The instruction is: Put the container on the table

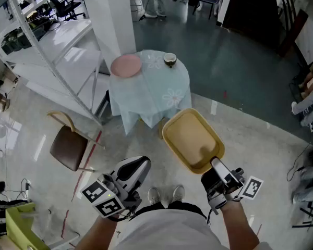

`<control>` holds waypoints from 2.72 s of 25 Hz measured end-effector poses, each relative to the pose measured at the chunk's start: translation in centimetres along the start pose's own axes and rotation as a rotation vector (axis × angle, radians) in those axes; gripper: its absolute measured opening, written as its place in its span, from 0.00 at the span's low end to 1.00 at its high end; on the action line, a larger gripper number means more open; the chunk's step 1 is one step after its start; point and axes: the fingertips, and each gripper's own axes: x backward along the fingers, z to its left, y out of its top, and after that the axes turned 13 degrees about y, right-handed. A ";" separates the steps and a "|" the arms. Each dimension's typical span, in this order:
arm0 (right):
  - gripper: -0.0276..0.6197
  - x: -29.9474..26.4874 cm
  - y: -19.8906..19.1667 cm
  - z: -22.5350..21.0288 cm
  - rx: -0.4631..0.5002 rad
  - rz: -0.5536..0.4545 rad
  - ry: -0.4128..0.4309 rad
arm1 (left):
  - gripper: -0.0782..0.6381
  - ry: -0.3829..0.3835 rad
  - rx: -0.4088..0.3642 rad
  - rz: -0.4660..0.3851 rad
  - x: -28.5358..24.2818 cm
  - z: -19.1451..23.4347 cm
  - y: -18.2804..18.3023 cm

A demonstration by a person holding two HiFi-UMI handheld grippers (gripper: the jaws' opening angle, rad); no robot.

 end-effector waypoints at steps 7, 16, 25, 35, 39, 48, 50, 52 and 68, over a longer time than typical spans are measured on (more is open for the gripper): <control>0.41 0.2 0.7 -0.6 -0.011 0.010 -0.004 | 0.16 0.006 -0.002 0.013 -1.4 -0.4 -0.5; 0.41 1.6 1.7 -2.6 0.000 0.072 -0.075 | 0.16 0.060 -0.028 0.032 -3.4 -0.6 -1.9; 0.41 4.3 4.5 -3.7 -0.044 0.093 -0.051 | 0.16 0.118 -0.057 0.027 -5.8 -2.6 -3.2; 0.41 7.3 7.0 -3.5 -0.054 0.134 -0.030 | 0.16 0.154 -0.072 0.008 -7.7 -5.9 -5.3; 0.41 7.5 7.3 -3.7 -0.063 0.145 -0.022 | 0.16 0.162 -0.071 0.009 -8.0 -6.5 -5.9; 0.41 6.9 8.0 -5.2 -0.083 0.167 -0.027 | 0.16 0.183 -0.059 0.000 -9.2 -5.6 -5.7; 0.41 6.7 8.2 -5.8 -0.086 0.168 -0.031 | 0.16 0.186 -0.056 -0.003 -9.6 -5.1 -5.5; 0.41 6.5 8.5 -6.4 -0.087 0.169 -0.034 | 0.16 0.187 -0.053 -0.009 -10.1 -4.5 -5.3; 0.41 -0.9 9.5 -15.3 -0.099 0.182 -0.087 | 0.16 0.170 -0.022 0.003 -15.2 5.6 -1.7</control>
